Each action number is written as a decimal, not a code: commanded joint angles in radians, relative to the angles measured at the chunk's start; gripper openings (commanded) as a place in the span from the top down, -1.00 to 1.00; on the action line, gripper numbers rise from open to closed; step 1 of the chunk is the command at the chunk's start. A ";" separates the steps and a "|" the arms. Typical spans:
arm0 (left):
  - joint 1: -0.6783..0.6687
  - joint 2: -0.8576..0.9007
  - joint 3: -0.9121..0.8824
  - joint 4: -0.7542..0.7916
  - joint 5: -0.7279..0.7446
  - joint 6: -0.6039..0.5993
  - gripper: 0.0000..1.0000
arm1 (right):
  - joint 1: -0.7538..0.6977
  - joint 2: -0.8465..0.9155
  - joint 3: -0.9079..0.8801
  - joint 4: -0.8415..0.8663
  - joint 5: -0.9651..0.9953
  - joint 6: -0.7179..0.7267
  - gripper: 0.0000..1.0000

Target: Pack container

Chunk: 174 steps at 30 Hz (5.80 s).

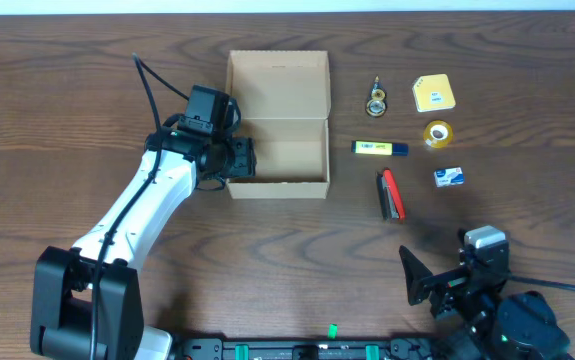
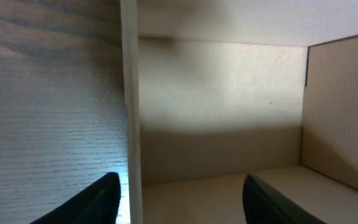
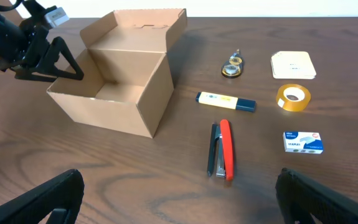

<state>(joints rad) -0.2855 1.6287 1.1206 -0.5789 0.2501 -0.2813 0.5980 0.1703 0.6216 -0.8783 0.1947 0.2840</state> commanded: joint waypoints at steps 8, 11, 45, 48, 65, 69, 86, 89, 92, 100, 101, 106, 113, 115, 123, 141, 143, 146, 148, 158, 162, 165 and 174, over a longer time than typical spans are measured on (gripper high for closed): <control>0.006 -0.084 0.028 0.007 0.003 -0.005 -0.49 | 0.010 0.003 0.012 -0.002 0.004 -0.008 -0.99; 0.005 -0.164 0.048 0.005 -0.011 0.028 -0.64 | 0.010 0.003 0.012 -0.002 0.004 -0.008 -0.99; 0.003 -0.819 0.103 -0.309 0.091 0.378 -0.91 | 0.010 0.003 0.012 0.004 -0.071 -0.008 -0.98; 0.003 -0.818 0.142 -0.360 0.092 0.437 -0.90 | 0.010 0.003 0.012 0.013 -0.130 -0.008 -0.98; 0.004 -0.818 0.205 -0.499 0.218 0.626 -0.90 | 0.010 0.026 0.022 0.113 -0.054 -0.052 -0.99; 0.004 -0.818 0.205 -0.482 0.212 0.626 -0.91 | 0.010 0.122 0.070 0.113 -0.032 -0.109 -0.98; 0.004 -0.818 0.204 -0.518 0.211 0.626 -0.90 | -0.228 0.821 0.484 0.131 -0.052 -0.339 -0.98; 0.004 -0.818 0.204 -0.518 0.211 0.626 -0.90 | -0.309 0.904 0.534 0.138 -0.106 -0.378 -0.98; 0.004 -0.818 0.204 -0.518 0.211 0.626 -0.90 | -0.386 0.984 0.579 0.139 -0.125 -0.415 -0.98; 0.004 -0.818 0.204 -0.518 0.211 0.626 -0.91 | -0.573 1.159 0.637 0.206 -0.233 -0.504 -0.98; 0.004 -0.818 0.204 -0.518 0.211 0.626 -0.91 | -0.593 1.178 0.637 0.221 -0.247 -0.522 -0.98; 0.004 -0.818 0.204 -0.518 0.211 0.626 -0.91 | -0.645 1.266 0.637 0.299 -0.282 -0.600 -0.98; 0.004 -0.818 0.204 -0.518 0.211 0.626 -0.90 | -0.672 1.426 0.659 0.414 -0.347 -0.614 -0.98; 0.004 -0.818 0.204 -0.518 0.211 0.626 -0.91 | -0.679 1.491 0.692 0.431 -0.357 -0.615 -0.98; 0.004 -0.818 0.204 -0.518 0.211 0.626 -0.91 | -0.689 1.763 0.940 0.398 -0.357 -0.640 -0.99; 0.004 -0.818 0.204 -0.518 0.211 0.626 -0.90 | -0.708 2.037 1.087 0.377 -0.357 -0.659 -0.98; 0.004 -0.818 0.204 -0.518 0.211 0.626 -0.91 | -0.708 2.045 1.086 0.375 -0.357 -0.659 -0.99; 0.004 -0.818 0.204 -0.518 0.211 0.626 -0.90 | -0.708 2.057 1.086 0.377 -0.357 -0.659 -0.99; 0.004 -0.818 0.204 -0.518 0.211 0.626 -0.91 | -0.708 2.065 1.086 0.380 -0.357 -0.659 -0.98; 0.004 -0.818 0.204 -0.518 0.211 0.626 -0.91 | -0.708 2.108 1.086 0.405 -0.351 -0.610 -0.99; 0.004 -0.818 0.204 -0.518 0.211 0.626 -0.91 | -0.711 2.108 1.086 0.433 -0.341 -0.562 -0.98; 0.004 -0.818 0.204 -0.518 0.211 0.626 -0.90 | -0.711 2.110 1.086 0.441 -0.341 -0.550 -0.98; 0.004 -0.818 0.204 -0.518 0.211 0.626 -0.90 | -0.707 2.136 1.086 0.435 -0.341 -0.541 -0.98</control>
<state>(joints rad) -0.2840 0.8116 1.3060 -1.0962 0.4465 0.3378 -0.1074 2.2833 1.6878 -0.4412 -0.1459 -0.2768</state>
